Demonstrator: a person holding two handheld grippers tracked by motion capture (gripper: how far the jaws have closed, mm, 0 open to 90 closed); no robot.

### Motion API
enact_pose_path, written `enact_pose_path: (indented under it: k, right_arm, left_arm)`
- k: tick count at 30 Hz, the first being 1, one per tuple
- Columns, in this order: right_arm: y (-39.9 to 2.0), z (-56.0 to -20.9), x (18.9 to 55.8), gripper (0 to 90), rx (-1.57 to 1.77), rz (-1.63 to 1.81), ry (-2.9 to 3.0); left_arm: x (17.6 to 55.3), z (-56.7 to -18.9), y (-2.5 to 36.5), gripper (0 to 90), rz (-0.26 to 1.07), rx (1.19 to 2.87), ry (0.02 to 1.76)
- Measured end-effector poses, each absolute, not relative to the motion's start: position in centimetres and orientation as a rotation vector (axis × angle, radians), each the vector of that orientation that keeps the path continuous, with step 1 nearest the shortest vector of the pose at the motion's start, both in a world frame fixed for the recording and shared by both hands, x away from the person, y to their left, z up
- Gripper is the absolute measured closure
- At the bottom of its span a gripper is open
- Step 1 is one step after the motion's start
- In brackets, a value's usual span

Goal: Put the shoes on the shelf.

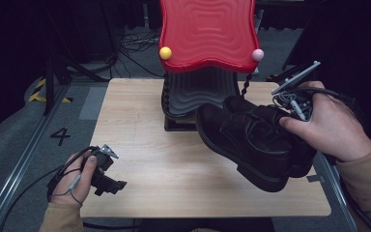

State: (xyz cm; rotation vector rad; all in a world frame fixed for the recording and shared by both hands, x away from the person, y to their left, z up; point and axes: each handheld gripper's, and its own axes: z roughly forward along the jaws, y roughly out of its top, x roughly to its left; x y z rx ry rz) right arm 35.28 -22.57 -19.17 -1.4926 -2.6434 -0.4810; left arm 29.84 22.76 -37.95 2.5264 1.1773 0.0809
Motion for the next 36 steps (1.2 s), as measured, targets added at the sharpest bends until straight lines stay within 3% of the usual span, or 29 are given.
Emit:
enact_pose_path:
  k: [23, 36]
  right_arm:
    - [-21.1, -11.2, 35.8, 82.4, -1.434, -0.577, -2.663]
    - [-18.3, -6.7, 39.2, 82.5, -1.528, -0.682, -2.652]
  left_arm:
    - [29.5, -37.9, 23.1, 17.2, 0.083, 2.515, 1.179]
    - [30.6, -37.6, 23.4, 17.1, 0.082, 2.490, 1.149]
